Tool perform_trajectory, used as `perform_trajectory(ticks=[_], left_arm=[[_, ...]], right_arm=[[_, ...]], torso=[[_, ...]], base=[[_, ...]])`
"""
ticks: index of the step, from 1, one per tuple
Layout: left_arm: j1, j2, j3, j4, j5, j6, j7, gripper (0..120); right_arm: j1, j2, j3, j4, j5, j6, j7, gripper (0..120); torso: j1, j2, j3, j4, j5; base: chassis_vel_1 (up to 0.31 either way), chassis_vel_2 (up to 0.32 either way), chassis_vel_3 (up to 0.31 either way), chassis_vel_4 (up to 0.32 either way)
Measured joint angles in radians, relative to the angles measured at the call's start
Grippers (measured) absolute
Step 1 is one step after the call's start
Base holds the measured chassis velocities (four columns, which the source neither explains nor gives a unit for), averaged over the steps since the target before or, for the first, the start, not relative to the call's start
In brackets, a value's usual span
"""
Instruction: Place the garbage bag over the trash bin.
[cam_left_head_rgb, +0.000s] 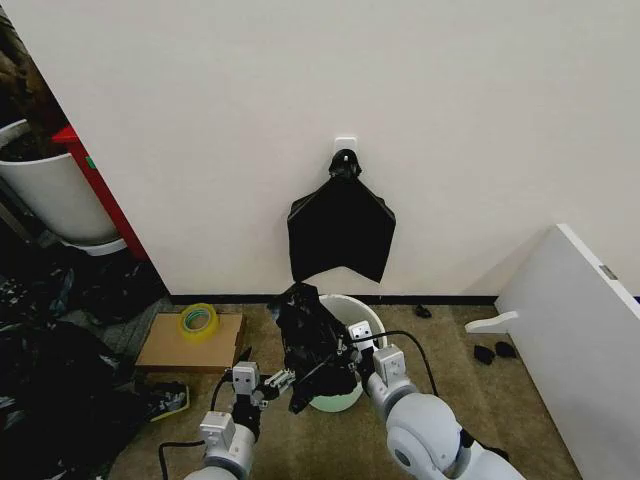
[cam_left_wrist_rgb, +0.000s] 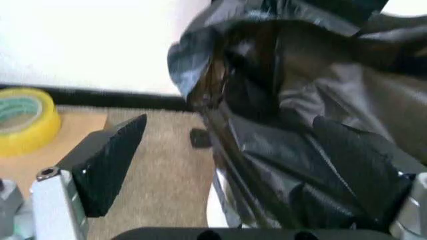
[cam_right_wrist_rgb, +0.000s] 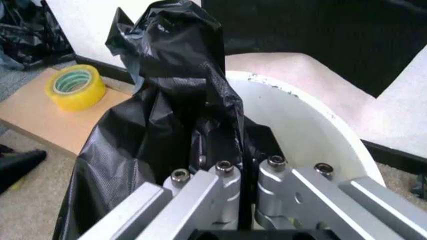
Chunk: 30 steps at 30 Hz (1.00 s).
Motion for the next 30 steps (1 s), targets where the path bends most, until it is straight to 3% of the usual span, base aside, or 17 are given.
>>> perform_trajectory(ticks=[2,3,5,13,23,30], left_arm=[[-0.003,-0.001,0.001,-0.003,-0.005,0.012,-0.006,98],[-0.025,-0.006,0.006,-0.023,-0.048,0.095,-0.043,98],[-0.055,-0.011,0.01,-0.044,-0.107,0.16,-0.079,98],[-0.175,-0.02,0.016,-0.021,-0.26,0.275,-0.157,97],[-0.301,-0.082,0.066,0.092,-0.423,0.321,-0.222,97],[-0.358,-0.11,0.093,0.148,-0.478,0.344,-0.272,97]], right_arm=[[0.001,0.0,-0.001,-0.001,0.0,0.0,0.0,0],[0.01,-0.001,-0.008,-0.006,0.002,0.0,0.0,0],[0.012,-0.001,-0.013,-0.009,0.003,0.0,-0.001,0],[0.011,-0.001,-0.02,-0.008,0.002,0.0,-0.003,0],[0.008,0.0,-0.016,-0.004,0.003,-0.004,-0.001,0],[0.005,-0.002,-0.01,-0.002,0.006,-0.004,0.0,0]], torso=[[0.0,0.0,0.0,0.0,0.0],[0.0,0.0,0.0,0.0001,0.0],[0.0,0.0,0.0,0.0002,0.0],[0.0,0.0,0.0,0.0,0.0],[0.0,0.0,0.0,0.0,0.0001],[0.0,0.0,0.0,0.0,0.0001]], base=[[0.0,0.0,0.0,0.0],[0.0,0.0,0.0,0.0],[0.0,0.0,0.0,0.0],[0.0,0.0,0.0,0.0],[0.0,0.0,0.0,0.0],[0.0,0.0,0.0,0.0]])
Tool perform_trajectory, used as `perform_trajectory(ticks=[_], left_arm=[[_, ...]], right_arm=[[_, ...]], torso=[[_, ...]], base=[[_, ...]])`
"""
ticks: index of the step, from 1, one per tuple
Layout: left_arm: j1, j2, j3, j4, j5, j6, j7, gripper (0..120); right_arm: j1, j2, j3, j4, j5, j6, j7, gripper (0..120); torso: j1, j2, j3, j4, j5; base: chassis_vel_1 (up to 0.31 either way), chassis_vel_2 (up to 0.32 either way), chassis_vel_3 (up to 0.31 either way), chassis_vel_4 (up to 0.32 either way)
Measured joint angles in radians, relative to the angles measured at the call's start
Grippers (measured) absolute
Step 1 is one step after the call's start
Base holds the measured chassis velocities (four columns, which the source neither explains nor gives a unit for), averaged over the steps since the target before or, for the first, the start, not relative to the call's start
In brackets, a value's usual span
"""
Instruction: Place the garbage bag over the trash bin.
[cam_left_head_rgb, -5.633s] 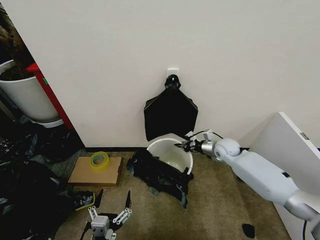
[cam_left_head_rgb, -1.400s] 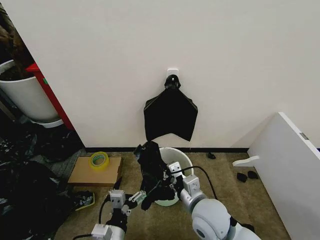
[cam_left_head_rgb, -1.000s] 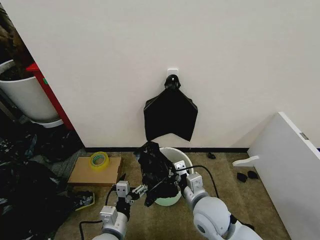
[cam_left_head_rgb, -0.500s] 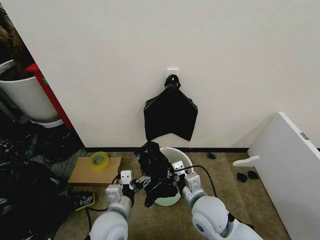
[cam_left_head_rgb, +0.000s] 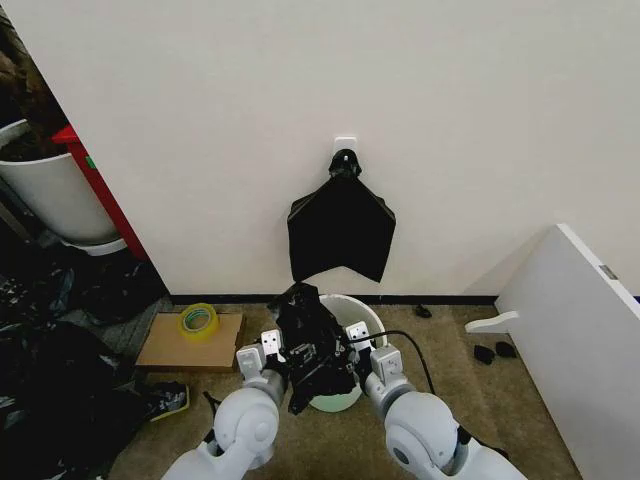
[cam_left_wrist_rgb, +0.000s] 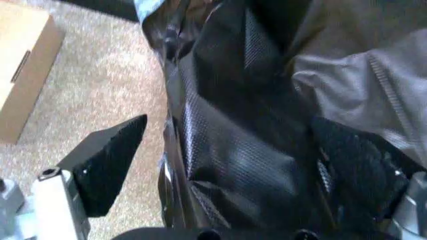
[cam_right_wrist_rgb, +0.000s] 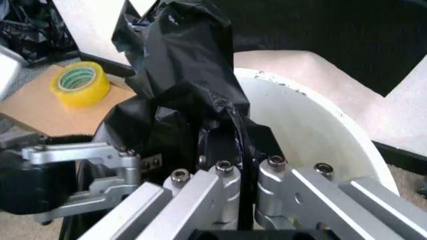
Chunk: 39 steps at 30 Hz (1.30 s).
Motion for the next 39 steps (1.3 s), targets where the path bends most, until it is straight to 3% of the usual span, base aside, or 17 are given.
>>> perform_trajectory(ticks=[9,16,18,20,24,28,33,35,39], left_arm=[[-0.087,-0.039,0.024,0.074,-0.068,0.052,-0.102,94],[-0.113,-0.043,0.024,0.099,-0.118,0.069,-0.133,66],[-0.113,-0.043,0.024,0.099,-0.118,0.069,-0.133,66],[-0.117,-0.045,0.024,0.102,-0.14,0.069,-0.157,52],[-0.117,-0.042,0.024,0.101,-0.15,0.069,-0.17,43],[-0.115,-0.033,0.019,0.091,-0.183,0.068,-0.187,23],[-0.112,-0.035,0.016,0.092,-0.187,0.055,-0.189,11],[-0.108,-0.035,0.015,0.091,-0.182,0.046,-0.188,1],[-0.101,-0.031,0.006,0.088,-0.172,0.018,-0.172,1]], right_arm=[[-0.001,0.003,0.005,0.0,0.003,0.0,0.001,0],[-0.004,0.001,0.011,0.003,0.005,0.002,0.003,0],[-0.004,0.001,0.011,0.003,0.005,0.002,0.003,0],[-0.003,0.001,0.011,0.003,0.005,0.003,0.004,0],[-0.002,0.001,0.011,0.005,0.005,0.004,0.005,0],[-0.003,0.001,0.011,0.007,0.005,0.004,0.007,0],[-0.004,-0.001,0.011,0.008,0.005,0.005,0.008,0],[-0.006,-0.002,0.012,0.008,0.005,0.007,0.009,0],[-0.009,-0.002,0.014,0.008,0.005,0.009,0.012,0]], torso=[[0.0,0.0,0.0,0.0,0.0001],[0.0,0.0,0.0,0.0002,0.0001],[0.0,0.0,0.0,0.0002,0.0001],[0.0,0.0,0.0,0.0001,-0.0001],[0.0,0.0,0.0,0.0001,-0.0002],[0.0,0.0,0.0,0.0,-0.0001],[0.0,0.0,0.0,0.0,-0.0002],[0.0,0.0,0.0,0.0001,0.0],[0.0,0.0,0.0,0.0,-0.0002]], base=[[0.0,0.0,0.0,0.0],[0.0,0.0,0.0,0.0],[0.0,0.0,0.0,0.0],[0.0,0.0,0.0,0.0],[0.0,0.0,0.0,0.0],[0.0,0.0,0.0,0.0],[0.0,0.0,0.0,0.0],[0.0,0.0,0.0,0.0],[0.0,0.0,0.0,0.0]])
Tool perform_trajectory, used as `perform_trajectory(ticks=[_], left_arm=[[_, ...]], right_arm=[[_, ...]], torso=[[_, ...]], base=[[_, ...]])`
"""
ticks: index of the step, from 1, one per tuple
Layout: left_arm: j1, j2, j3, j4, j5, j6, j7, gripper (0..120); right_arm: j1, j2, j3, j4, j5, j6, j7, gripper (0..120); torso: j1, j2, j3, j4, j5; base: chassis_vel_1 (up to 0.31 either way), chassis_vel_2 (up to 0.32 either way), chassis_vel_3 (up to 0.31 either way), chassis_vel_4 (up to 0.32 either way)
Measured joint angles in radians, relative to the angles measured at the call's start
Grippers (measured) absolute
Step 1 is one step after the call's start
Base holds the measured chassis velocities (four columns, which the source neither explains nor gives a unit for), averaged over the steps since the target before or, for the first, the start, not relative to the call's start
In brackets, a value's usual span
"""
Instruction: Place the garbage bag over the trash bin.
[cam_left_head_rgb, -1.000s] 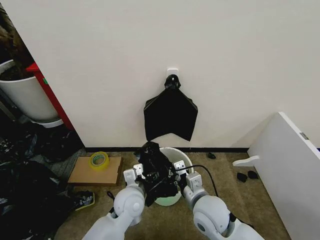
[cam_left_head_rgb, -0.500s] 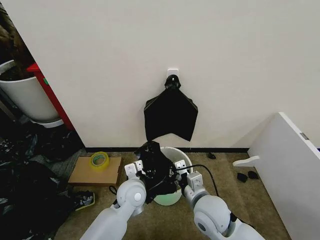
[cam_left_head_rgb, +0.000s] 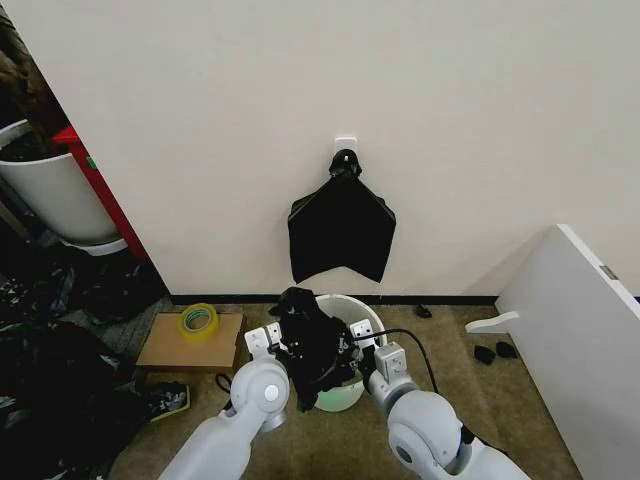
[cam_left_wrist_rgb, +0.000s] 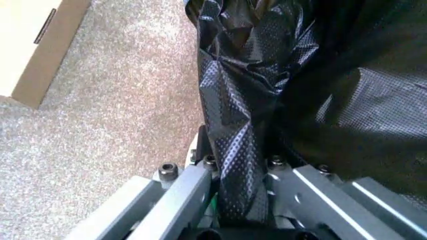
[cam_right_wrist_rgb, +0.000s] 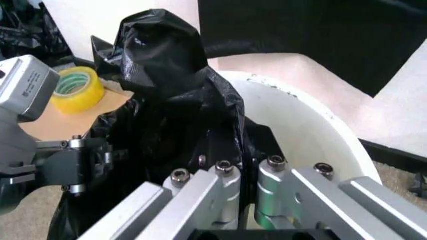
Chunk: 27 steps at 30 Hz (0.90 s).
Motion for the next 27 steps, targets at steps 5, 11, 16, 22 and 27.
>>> perform_trajectory(ticks=[5,11,16,22,27], left_arm=[[0.01,0.005,-0.039,-0.018,0.006,-0.062,0.03,1],[0.024,0.028,-0.083,-0.05,0.005,-0.121,0.054,1],[0.041,0.042,-0.102,-0.075,0.004,-0.135,0.06,1],[0.064,0.053,-0.106,-0.099,0.002,-0.135,0.063,1],[0.084,0.062,-0.108,-0.121,0.003,-0.129,0.065,1]], right_arm=[[-0.004,0.002,0.016,0.012,0.012,0.001,0.019,0],[-0.026,-0.011,0.055,0.042,0.041,0.001,0.053,0],[-0.055,-0.024,0.111,0.076,0.079,-0.004,0.081,0],[-0.083,-0.041,0.17,0.082,0.099,-0.005,0.085,0],[-0.098,-0.042,0.183,0.081,0.098,0.002,0.08,0]], torso=[[0.0,0.0,0.0,-0.0001,0.0],[0.0,0.0,0.0,0.0,0.0],[0.0,0.0,0.0,0.0001,0.0001],[0.0,0.0,0.0,0.0,0.0001],[0.0,0.0,0.0,0.0,0.0001]], base=[[0.0,0.0,0.0,0.0],[0.0,0.0,0.0,0.0],[0.0,0.0,0.0,0.0],[0.0,0.0,0.0,0.0],[0.0,0.0,0.0,0.0]])
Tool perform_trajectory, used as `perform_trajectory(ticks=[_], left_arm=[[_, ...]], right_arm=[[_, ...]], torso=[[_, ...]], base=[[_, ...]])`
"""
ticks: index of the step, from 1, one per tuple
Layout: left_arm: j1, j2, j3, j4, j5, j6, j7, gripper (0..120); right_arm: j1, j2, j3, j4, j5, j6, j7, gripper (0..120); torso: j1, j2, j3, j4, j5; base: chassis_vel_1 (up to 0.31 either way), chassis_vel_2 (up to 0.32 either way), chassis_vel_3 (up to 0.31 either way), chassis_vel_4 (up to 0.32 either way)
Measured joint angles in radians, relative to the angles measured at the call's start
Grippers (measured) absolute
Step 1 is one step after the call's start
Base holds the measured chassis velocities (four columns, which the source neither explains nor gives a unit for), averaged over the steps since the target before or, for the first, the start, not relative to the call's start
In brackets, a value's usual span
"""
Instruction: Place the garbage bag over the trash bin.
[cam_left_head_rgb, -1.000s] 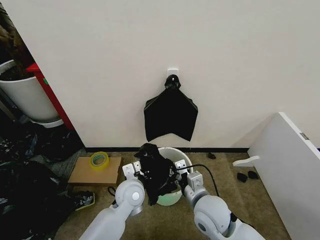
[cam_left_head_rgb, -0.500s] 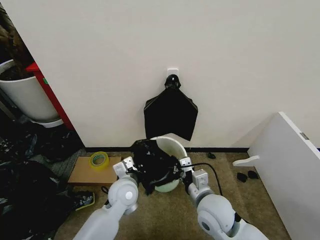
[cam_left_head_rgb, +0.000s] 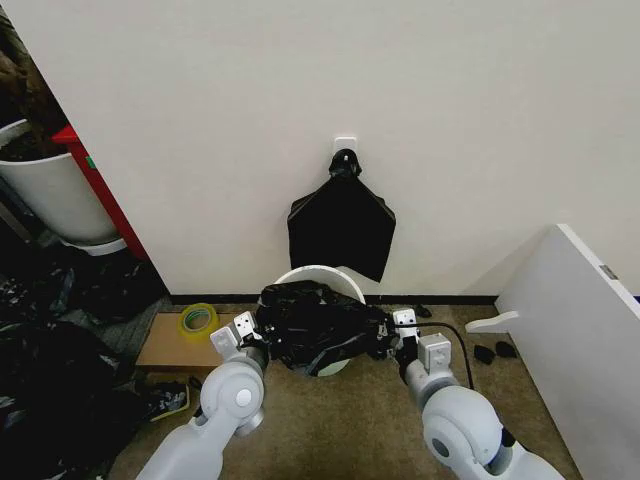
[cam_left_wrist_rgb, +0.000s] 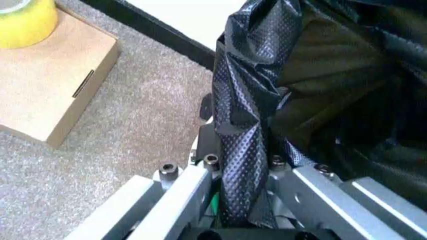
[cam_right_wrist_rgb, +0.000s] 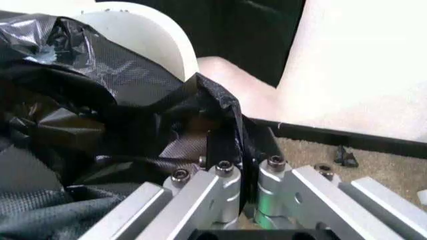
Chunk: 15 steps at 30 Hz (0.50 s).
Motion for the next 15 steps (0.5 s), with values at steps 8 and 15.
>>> perform_trajectory(ticks=[8,15], left_arm=[[0.047,0.016,-0.008,-0.041,0.029,0.022,0.006,1],[0.059,0.026,-0.008,-0.062,0.04,0.036,0.006,1]], right_arm=[[-0.049,-0.03,-0.014,0.056,-0.128,0.031,-0.077,10],[-0.145,-0.088,0.0,0.117,-0.405,0.147,-0.225,34]], torso=[[0.0,0.0,0.0,0.0001,-0.0001],[0.0,0.0,0.0,0.0,0.0]], base=[[0.0,0.0,0.0,0.0],[0.0,0.0,0.0,0.0]])
